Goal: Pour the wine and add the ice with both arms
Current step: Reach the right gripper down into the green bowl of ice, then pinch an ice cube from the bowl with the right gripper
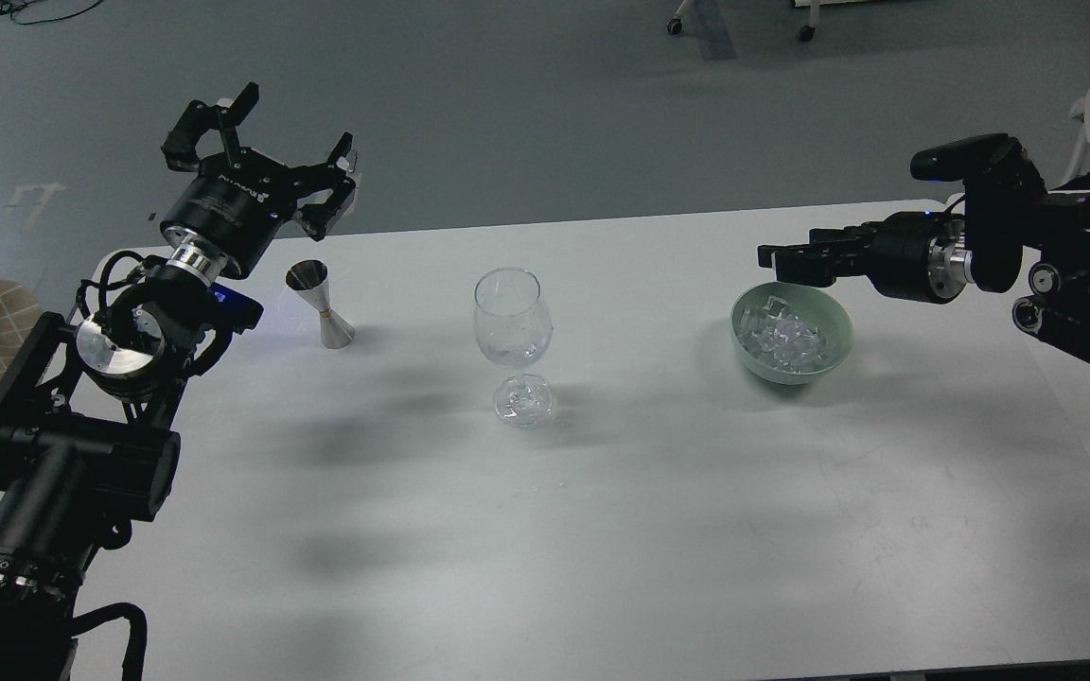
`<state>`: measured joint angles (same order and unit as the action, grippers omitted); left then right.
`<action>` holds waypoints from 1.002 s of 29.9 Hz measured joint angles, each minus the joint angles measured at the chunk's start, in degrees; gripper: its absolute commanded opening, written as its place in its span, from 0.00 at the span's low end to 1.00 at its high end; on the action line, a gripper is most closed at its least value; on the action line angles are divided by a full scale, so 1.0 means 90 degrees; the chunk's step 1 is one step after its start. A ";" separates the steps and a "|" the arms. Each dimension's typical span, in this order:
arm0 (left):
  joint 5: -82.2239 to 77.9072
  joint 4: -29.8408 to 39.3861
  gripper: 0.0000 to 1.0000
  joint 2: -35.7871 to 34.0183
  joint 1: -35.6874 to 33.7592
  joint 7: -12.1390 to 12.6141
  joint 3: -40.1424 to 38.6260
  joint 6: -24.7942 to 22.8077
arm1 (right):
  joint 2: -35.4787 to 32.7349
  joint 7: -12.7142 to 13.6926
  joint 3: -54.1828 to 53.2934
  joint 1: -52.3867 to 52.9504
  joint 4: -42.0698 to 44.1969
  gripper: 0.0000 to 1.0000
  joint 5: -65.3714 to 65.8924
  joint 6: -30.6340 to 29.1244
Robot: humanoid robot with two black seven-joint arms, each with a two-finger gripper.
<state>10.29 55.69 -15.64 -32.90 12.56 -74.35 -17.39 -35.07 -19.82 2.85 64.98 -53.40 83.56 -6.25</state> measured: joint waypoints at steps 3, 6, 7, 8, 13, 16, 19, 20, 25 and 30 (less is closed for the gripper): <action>0.0000 0.0010 0.98 -0.0001 0.0063 -0.0008 -0.0030 0.0000 | 0.0007 0.0003 0.0000 -0.0141 0.0005 0.76 0.0491 0.0337; 0.0000 0.0015 0.98 -0.0001 0.0101 -0.0009 -0.0047 0.0008 | 0.0008 0.0005 0.0002 -0.0283 0.0016 0.76 0.0795 0.0534; 0.0000 0.0016 0.98 -0.0001 0.0113 -0.0009 -0.0047 0.0012 | 0.0008 0.0005 0.0006 -0.0341 0.0014 0.76 0.0863 0.0558; 0.0000 0.0016 0.98 -0.0001 0.0120 -0.0009 -0.0047 0.0014 | 0.0008 0.0005 0.0007 -0.0380 0.0012 0.76 0.0900 0.0571; -0.0079 0.0016 0.98 0.0054 0.0130 -0.0009 -0.0037 0.0020 | 0.0007 0.0023 0.0007 -0.0514 0.0027 0.76 0.0957 0.0599; -0.0269 0.0016 0.98 0.0096 0.0130 -0.0009 -0.0059 0.0020 | 0.0010 0.0032 0.0007 -0.0562 0.0051 0.74 0.0962 0.0604; -0.0331 0.0016 0.98 0.0126 0.0142 -0.0014 -0.0067 0.0021 | 0.0028 0.0059 0.0007 -0.0613 0.0147 0.71 0.0968 0.0605; -0.0336 0.0016 0.98 0.0130 0.0146 -0.0019 -0.0068 0.0023 | 0.0041 0.0062 0.0007 -0.0625 0.0173 0.71 0.0968 0.0606; -0.0343 0.0003 0.98 0.0131 0.0177 -0.0056 -0.0069 0.0026 | 0.0075 0.0064 0.0007 -0.0720 0.0201 0.71 0.0968 0.0607; -0.0343 -0.0049 0.98 0.0099 0.0179 -0.0071 -0.0062 0.0003 | 0.0084 0.0064 0.0007 -0.0726 0.0204 0.71 0.0968 0.0607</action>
<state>7.20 55.25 -14.74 -31.29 11.92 -74.90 -17.36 -34.32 -19.25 2.91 58.44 -51.57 92.27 -0.79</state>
